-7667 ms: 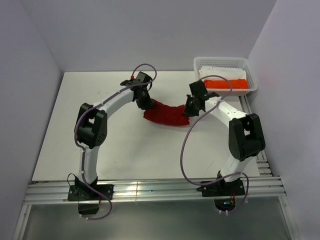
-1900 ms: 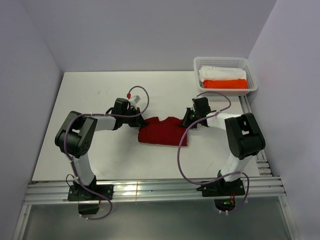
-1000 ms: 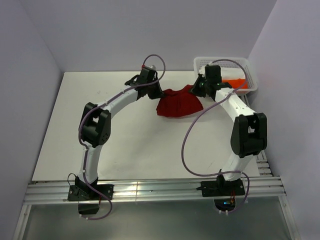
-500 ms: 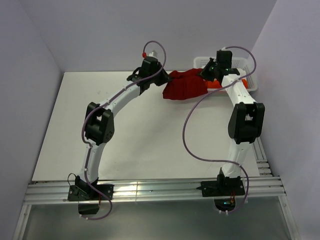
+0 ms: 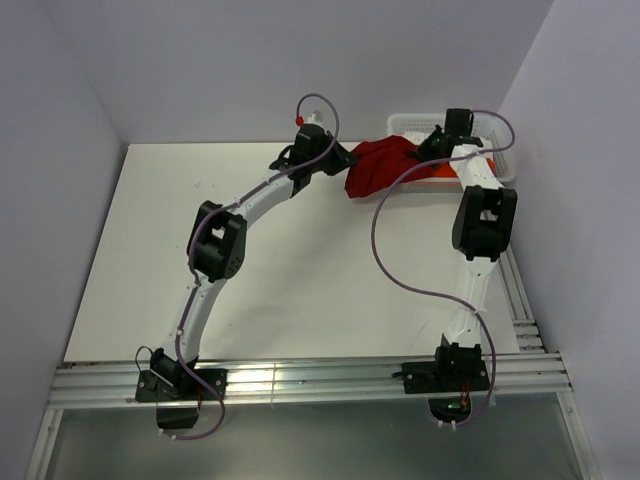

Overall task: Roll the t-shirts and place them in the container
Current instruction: Place the rolled tshirt into the container

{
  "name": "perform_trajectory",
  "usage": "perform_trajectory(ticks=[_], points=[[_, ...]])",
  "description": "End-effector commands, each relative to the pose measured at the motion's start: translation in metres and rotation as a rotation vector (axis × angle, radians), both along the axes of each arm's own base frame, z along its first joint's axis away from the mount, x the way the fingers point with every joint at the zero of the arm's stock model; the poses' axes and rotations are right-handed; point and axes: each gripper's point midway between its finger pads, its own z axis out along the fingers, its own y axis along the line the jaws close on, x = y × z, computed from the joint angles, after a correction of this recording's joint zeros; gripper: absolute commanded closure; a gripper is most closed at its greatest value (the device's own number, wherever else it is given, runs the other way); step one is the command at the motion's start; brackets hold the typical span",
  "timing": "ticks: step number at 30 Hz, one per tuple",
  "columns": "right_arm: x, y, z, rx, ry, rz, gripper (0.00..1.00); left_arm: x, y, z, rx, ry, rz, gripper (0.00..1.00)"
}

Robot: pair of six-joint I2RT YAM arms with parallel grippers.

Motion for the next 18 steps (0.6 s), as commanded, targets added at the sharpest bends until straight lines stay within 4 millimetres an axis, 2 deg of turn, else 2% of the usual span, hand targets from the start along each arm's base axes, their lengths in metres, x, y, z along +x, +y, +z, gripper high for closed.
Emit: perform_trajectory(ticks=[1, 2, 5, 7, 8, 9, 10, 12, 13, 14, 15, 16, 17, 18], points=[[-0.011, 0.006, -0.04, 0.038, 0.141, -0.023, 1.0, -0.004, -0.013, 0.034, -0.071, -0.071, -0.047, 1.0], [-0.012, 0.008, -0.054, 0.041, 0.172, -0.019, 1.0, -0.004, -0.012, 0.033, -0.066, -0.071, -0.048, 1.0], [-0.021, 0.025, -0.069, 0.035, 0.216, 0.036, 1.0, -0.005, -0.011, 0.036, -0.062, -0.078, -0.055, 1.0], [-0.023, 0.035, -0.064, 0.027, 0.204, 0.061, 1.0, -0.007, -0.01, 0.04, -0.052, -0.086, -0.059, 1.0], [-0.029, 0.046, -0.069, 0.024, 0.217, 0.084, 1.0, -0.008, -0.007, 0.047, -0.051, -0.097, -0.056, 1.0], [-0.032, 0.051, -0.069, 0.026, 0.219, 0.093, 1.0, -0.009, -0.004, 0.047, -0.038, -0.1, -0.056, 1.0], [-0.034, 0.057, -0.062, 0.033, 0.206, 0.109, 1.0, -0.012, -0.001, 0.058, -0.041, -0.113, -0.054, 1.0], [-0.042, 0.069, -0.063, 0.026, 0.211, 0.136, 1.0, -0.016, 0.007, 0.054, -0.022, -0.106, -0.049, 1.0], [-0.049, 0.07, -0.06, 0.018, 0.213, 0.138, 1.0, -0.018, 0.015, 0.069, -0.029, -0.124, -0.041, 1.0], [-0.056, 0.093, -0.059, 0.007, 0.215, 0.182, 1.0, -0.021, 0.021, 0.059, -0.009, -0.106, -0.039, 1.0], [-0.06, 0.1, -0.058, 0.001, 0.212, 0.196, 1.0, -0.023, 0.026, 0.06, -0.003, -0.105, -0.036, 1.0], [-0.067, 0.104, -0.053, -0.011, 0.213, 0.204, 1.0, -0.026, 0.036, 0.076, -0.008, -0.125, -0.027, 1.0], [-0.072, 0.111, -0.051, -0.012, 0.212, 0.215, 1.0, -0.029, 0.044, 0.065, 0.017, -0.106, -0.02, 1.0], [-0.077, 0.126, -0.049, -0.01, 0.206, 0.244, 1.0, -0.031, 0.05, 0.066, 0.025, -0.107, -0.011, 1.0]])
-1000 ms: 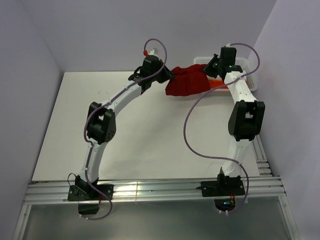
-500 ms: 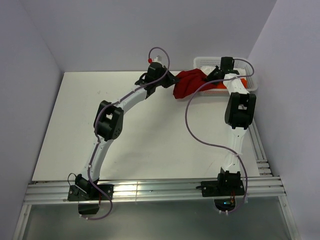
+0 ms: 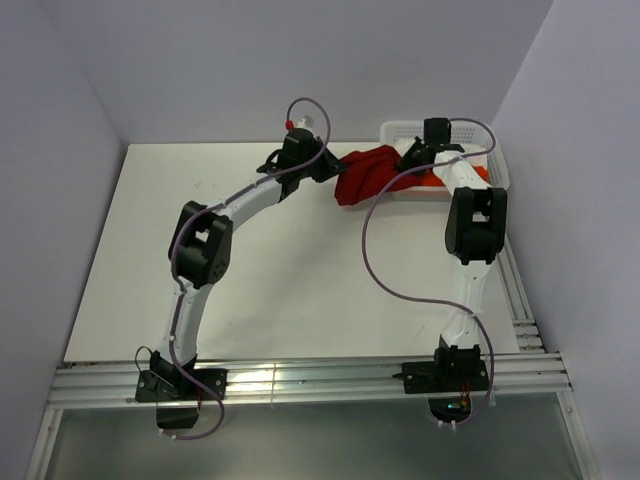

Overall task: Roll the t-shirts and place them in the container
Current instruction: Place the rolled tshirt into the container

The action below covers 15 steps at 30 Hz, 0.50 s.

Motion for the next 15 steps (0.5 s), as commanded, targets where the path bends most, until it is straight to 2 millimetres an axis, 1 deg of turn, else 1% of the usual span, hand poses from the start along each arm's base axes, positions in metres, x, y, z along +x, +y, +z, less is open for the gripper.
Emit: perform_trajectory(ticks=[1, 2, 3, 4, 5, 6, 7, 8, 9, 10, 11, 12, 13, 14, 15], points=[[-0.052, 0.088, 0.005, 0.032, 0.085, 0.189, 1.0, -0.013, 0.034, 0.092, -0.038, -0.155, 0.008, 1.0], [-0.061, 0.096, 0.003, 0.04, 0.098, 0.203, 1.0, -0.019, 0.044, 0.079, -0.01, -0.134, 0.012, 1.0], [-0.069, 0.116, 0.004, 0.043, 0.098, 0.242, 1.0, -0.023, 0.051, 0.08, -0.002, -0.134, 0.019, 1.0], [-0.076, 0.126, 0.009, 0.045, 0.096, 0.264, 1.0, -0.03, 0.064, 0.101, -0.007, -0.163, 0.034, 1.0], [-0.082, 0.136, 0.01, 0.038, 0.098, 0.282, 1.0, -0.036, 0.074, 0.09, 0.02, -0.15, 0.036, 1.0], [-0.088, 0.147, 0.012, 0.037, 0.099, 0.303, 1.0, -0.042, 0.083, 0.087, 0.042, -0.135, 0.045, 1.0], [-0.098, 0.168, 0.02, 0.04, 0.085, 0.342, 1.0, -0.052, 0.093, 0.107, 0.038, -0.166, 0.054, 1.0], [-0.11, 0.178, 0.017, 0.063, 0.105, 0.356, 1.0, -0.06, 0.104, 0.094, 0.075, -0.14, 0.057, 1.0], [-0.114, 0.189, 0.021, 0.081, 0.09, 0.373, 1.0, -0.066, 0.111, 0.097, 0.087, -0.146, 0.061, 1.0], [-0.128, 0.203, 0.025, 0.091, 0.092, 0.402, 1.0, -0.077, 0.121, 0.116, 0.087, -0.179, 0.077, 1.0], [-0.133, 0.21, 0.027, 0.096, 0.092, 0.411, 1.0, -0.086, 0.127, 0.108, 0.116, -0.166, 0.074, 1.0], [-0.135, 0.214, 0.031, 0.087, 0.083, 0.415, 1.0, -0.093, 0.133, 0.108, 0.129, -0.16, 0.078, 1.0], [-0.138, 0.219, 0.04, 0.088, 0.063, 0.424, 1.0, -0.1, 0.14, 0.12, 0.127, -0.177, 0.087, 1.0], [-0.14, 0.224, 0.045, 0.091, 0.051, 0.434, 1.0, -0.104, 0.145, 0.115, 0.135, -0.162, 0.09, 1.0], [-0.14, 0.226, 0.051, 0.098, 0.042, 0.441, 1.0, -0.108, 0.149, 0.116, 0.136, -0.152, 0.093, 1.0]])
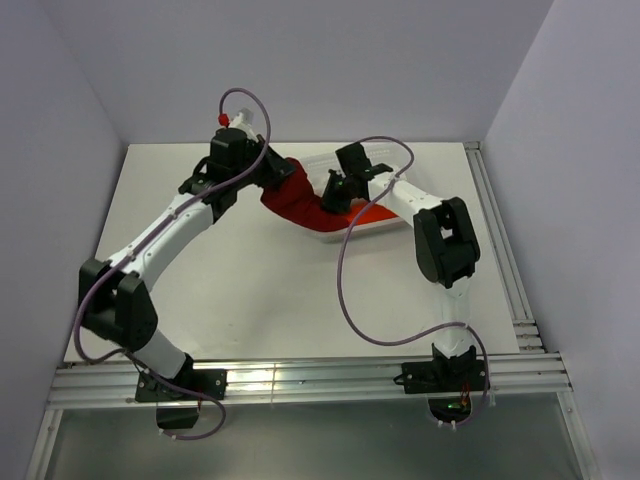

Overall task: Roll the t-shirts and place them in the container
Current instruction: Place the rolled tshirt into the container

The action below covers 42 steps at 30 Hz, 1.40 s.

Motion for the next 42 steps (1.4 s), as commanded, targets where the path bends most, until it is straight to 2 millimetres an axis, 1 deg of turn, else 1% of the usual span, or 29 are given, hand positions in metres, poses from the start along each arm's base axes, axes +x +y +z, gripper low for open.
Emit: perform_trajectory(ticks=[1, 3, 4, 5, 6, 8, 9, 11, 12, 14, 15, 20, 22, 23, 24, 25, 26, 27, 28, 29, 30, 31, 33, 35, 36, 37, 38, 39, 42], points=[[0.007, -0.001, 0.063, 0.06, -0.099, -0.006, 1.0, -0.017, 0.019, 0.02, 0.021, -0.047, 0.006, 1.0], [0.006, -0.005, 0.081, 0.048, -0.111, 0.004, 1.0, -0.019, 0.026, 0.026, 0.017, -0.049, 0.022, 1.0], [0.008, -0.005, 0.096, 0.052, -0.146, 0.017, 1.0, -0.023, 0.028, 0.033, 0.014, -0.06, 0.022, 1.0], [0.007, -0.007, 0.104, 0.056, -0.161, 0.017, 1.0, -0.024, 0.031, 0.039, 0.017, -0.069, 0.028, 1.0], [0.004, -0.01, 0.122, 0.071, -0.195, 0.019, 1.0, -0.027, 0.032, 0.045, 0.014, -0.078, 0.028, 1.0], [0.001, -0.017, 0.132, 0.089, -0.201, 0.007, 1.0, -0.032, 0.033, 0.049, 0.009, -0.073, 0.027, 1.0], [-0.001, -0.022, 0.142, 0.098, -0.217, -0.001, 1.0, -0.034, 0.034, 0.05, 0.001, -0.073, 0.028, 1.0], [-0.002, -0.031, 0.146, 0.106, -0.217, -0.016, 1.0, -0.038, 0.033, 0.049, -0.02, -0.063, 0.028, 1.0], [0.002, -0.044, 0.15, 0.106, -0.228, -0.041, 1.0, -0.038, 0.032, 0.047, -0.029, -0.058, 0.026, 1.0], [0.004, -0.056, 0.15, 0.109, -0.225, -0.059, 1.0, -0.037, 0.03, 0.041, -0.055, -0.04, 0.032, 1.0], [0.01, -0.073, 0.152, 0.105, -0.228, -0.092, 1.0, -0.036, 0.028, 0.038, -0.066, -0.032, 0.027, 1.0], [0.019, -0.117, 0.156, 0.067, -0.247, -0.147, 1.0, -0.031, 0.018, 0.032, -0.111, -0.005, 0.032, 1.0], [0.021, -0.133, 0.155, 0.063, -0.247, -0.175, 1.0, -0.03, 0.008, 0.022, -0.132, 0.027, 0.02, 1.0], [0.022, -0.139, 0.158, 0.066, -0.259, -0.185, 1.0, -0.027, 0.003, 0.023, -0.155, 0.02, 0.015, 1.0], [0.021, -0.143, 0.157, 0.064, -0.258, -0.195, 1.0, -0.028, -0.005, 0.009, -0.165, 0.05, -0.001, 1.0], [0.022, -0.152, 0.155, 0.058, -0.257, -0.214, 1.0, -0.027, -0.009, 0.005, -0.186, 0.065, 0.001, 1.0], [0.023, -0.156, 0.157, 0.056, -0.267, -0.224, 1.0, -0.025, -0.013, 0.002, -0.191, 0.069, 0.003, 1.0], [0.024, -0.16, 0.155, 0.048, -0.268, -0.231, 1.0, -0.024, -0.021, -0.009, -0.188, 0.091, -0.003, 1.0], [0.024, -0.163, 0.154, 0.045, -0.266, -0.238, 1.0, -0.02, -0.027, -0.008, -0.206, 0.083, -0.006, 1.0], [0.027, -0.17, 0.154, 0.045, -0.268, -0.253, 1.0, -0.019, -0.032, -0.012, -0.21, 0.095, -0.012, 1.0], [0.028, -0.174, 0.155, 0.047, -0.27, -0.259, 1.0, -0.017, -0.039, -0.023, -0.208, 0.117, -0.016, 1.0], [0.029, -0.177, 0.157, 0.049, -0.274, -0.266, 1.0, -0.014, -0.043, -0.02, -0.221, 0.113, -0.015, 1.0], [0.034, -0.188, 0.162, 0.041, -0.287, -0.286, 1.0, -0.011, -0.052, -0.024, -0.219, 0.122, -0.017, 1.0], [0.037, -0.192, 0.162, 0.027, -0.288, -0.294, 1.0, -0.009, -0.056, -0.027, -0.221, 0.131, -0.019, 1.0], [0.041, -0.203, 0.165, 0.025, -0.296, -0.318, 1.0, -0.008, -0.059, -0.034, -0.22, 0.146, -0.023, 1.0], [0.042, -0.207, 0.164, 0.026, -0.293, -0.324, 1.0, -0.006, -0.061, -0.037, -0.229, 0.157, -0.021, 1.0], [0.045, -0.209, 0.16, 0.029, -0.281, -0.327, 1.0, -0.006, -0.063, -0.04, -0.234, 0.164, -0.024, 1.0], [0.048, -0.213, 0.16, 0.029, -0.281, -0.335, 1.0, -0.005, -0.064, -0.048, -0.231, 0.175, -0.023, 1.0], [0.053, -0.216, 0.15, 0.025, -0.262, -0.341, 1.0, -0.001, -0.067, -0.062, -0.226, 0.202, -0.018, 1.0]])
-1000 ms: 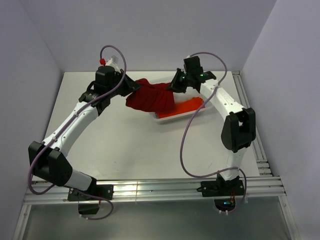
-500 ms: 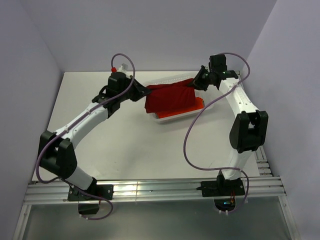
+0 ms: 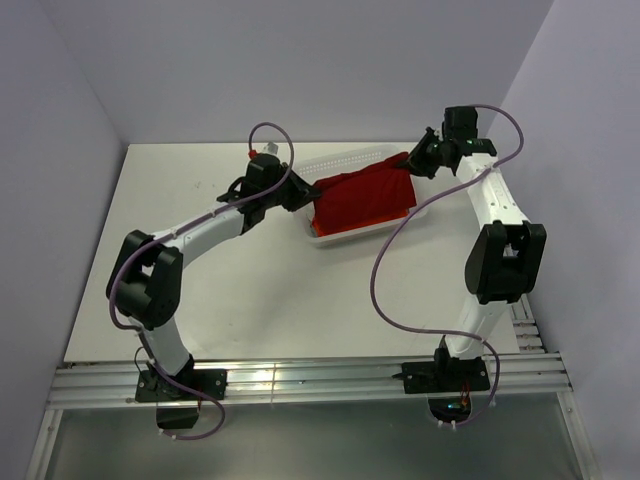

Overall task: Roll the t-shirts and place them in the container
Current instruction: Place the rolled tshirt into the container

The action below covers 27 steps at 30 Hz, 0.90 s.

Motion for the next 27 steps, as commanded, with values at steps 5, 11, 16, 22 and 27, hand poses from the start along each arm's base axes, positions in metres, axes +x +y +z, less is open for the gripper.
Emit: perform_trajectory(ticks=[5, 11, 16, 22, 27], points=[[0.023, -0.016, -0.002, -0.023, -0.053, -0.032, 1.0, 0.02, -0.011, -0.003, -0.001, -0.024, -0.005, 1.0], [0.03, -0.017, -0.033, -0.027, -0.003, -0.029, 1.0, 0.036, -0.002, -0.021, 0.031, -0.004, 0.02, 1.0], [0.039, -0.016, -0.034, -0.026, -0.012, -0.019, 1.0, 0.056, 0.014, -0.016, 0.053, -0.018, 0.049, 1.0], [0.055, -0.012, 0.005, -0.002, -0.101, -0.006, 1.0, 0.063, 0.021, 0.004, 0.049, -0.046, 0.041, 1.0], [0.066, -0.008, 0.042, 0.036, -0.174, -0.002, 1.0, 0.066, 0.021, 0.045, 0.018, -0.12, 0.044, 1.0]])
